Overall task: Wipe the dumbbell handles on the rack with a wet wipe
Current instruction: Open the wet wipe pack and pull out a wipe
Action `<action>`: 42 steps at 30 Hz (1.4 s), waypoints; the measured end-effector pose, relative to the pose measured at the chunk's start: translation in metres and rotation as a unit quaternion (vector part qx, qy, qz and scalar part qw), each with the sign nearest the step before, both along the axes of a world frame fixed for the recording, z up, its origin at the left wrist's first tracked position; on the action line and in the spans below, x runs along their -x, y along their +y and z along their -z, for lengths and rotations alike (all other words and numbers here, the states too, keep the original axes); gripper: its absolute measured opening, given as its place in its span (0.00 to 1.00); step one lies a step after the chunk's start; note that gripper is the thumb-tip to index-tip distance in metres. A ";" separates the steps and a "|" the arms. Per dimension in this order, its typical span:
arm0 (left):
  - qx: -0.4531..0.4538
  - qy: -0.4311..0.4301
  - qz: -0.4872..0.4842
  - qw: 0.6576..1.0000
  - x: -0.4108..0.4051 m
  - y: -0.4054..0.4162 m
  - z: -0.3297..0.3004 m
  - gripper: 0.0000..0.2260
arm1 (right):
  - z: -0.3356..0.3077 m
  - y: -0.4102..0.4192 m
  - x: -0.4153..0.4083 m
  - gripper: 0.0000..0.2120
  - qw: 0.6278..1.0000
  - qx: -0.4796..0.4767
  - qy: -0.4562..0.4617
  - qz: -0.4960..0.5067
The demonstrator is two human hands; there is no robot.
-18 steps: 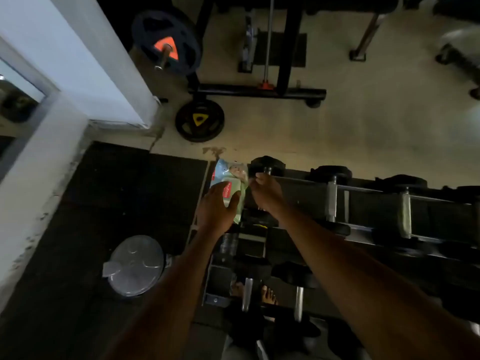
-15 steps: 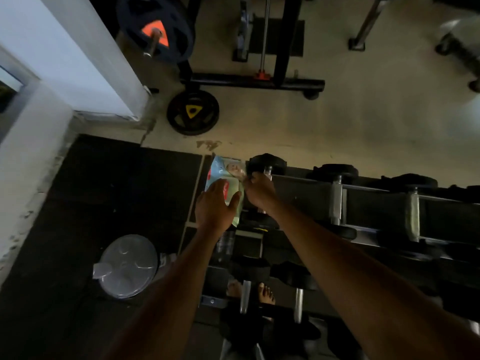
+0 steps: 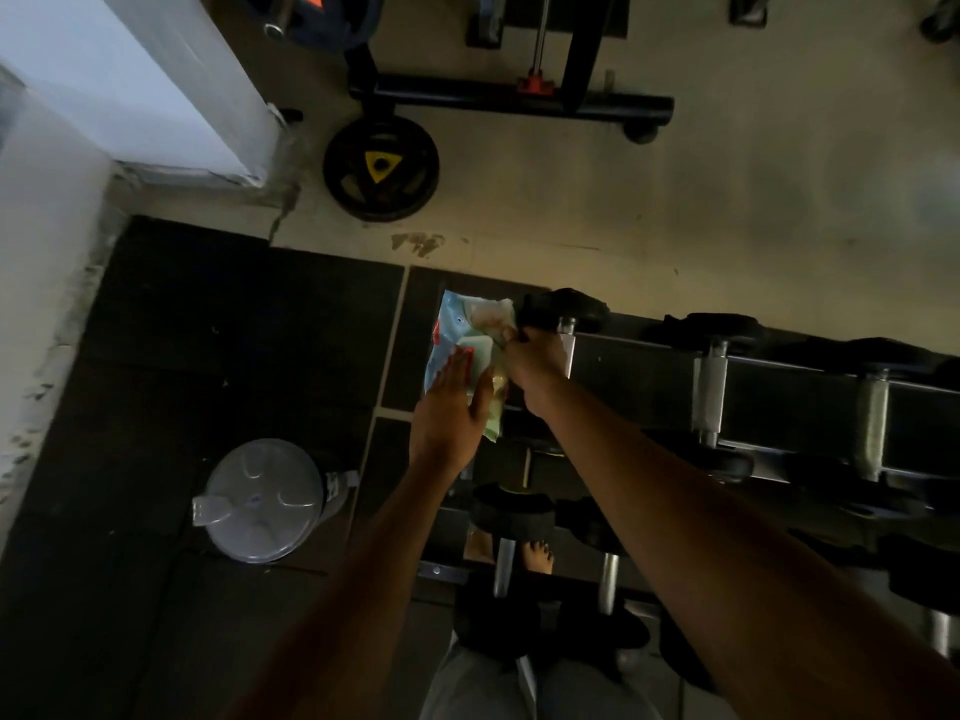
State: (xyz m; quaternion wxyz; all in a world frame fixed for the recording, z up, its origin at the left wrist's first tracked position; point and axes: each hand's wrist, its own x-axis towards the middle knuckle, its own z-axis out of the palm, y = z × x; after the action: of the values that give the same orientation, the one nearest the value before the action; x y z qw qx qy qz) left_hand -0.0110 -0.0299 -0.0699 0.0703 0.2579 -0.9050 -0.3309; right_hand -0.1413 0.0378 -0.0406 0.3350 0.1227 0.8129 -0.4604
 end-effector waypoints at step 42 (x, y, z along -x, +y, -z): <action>-0.186 0.092 -0.248 0.946 -0.011 -0.037 -0.019 0.14 | -0.003 0.022 -0.014 0.09 0.985 -0.011 0.133 -0.105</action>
State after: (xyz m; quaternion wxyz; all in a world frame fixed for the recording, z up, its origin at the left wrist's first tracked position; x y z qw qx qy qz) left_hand 0.0001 -0.0666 -0.0510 0.1839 0.4515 -0.7243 -0.4875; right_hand -0.1272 0.0598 -0.0374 0.2691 -0.0221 0.8634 -0.4262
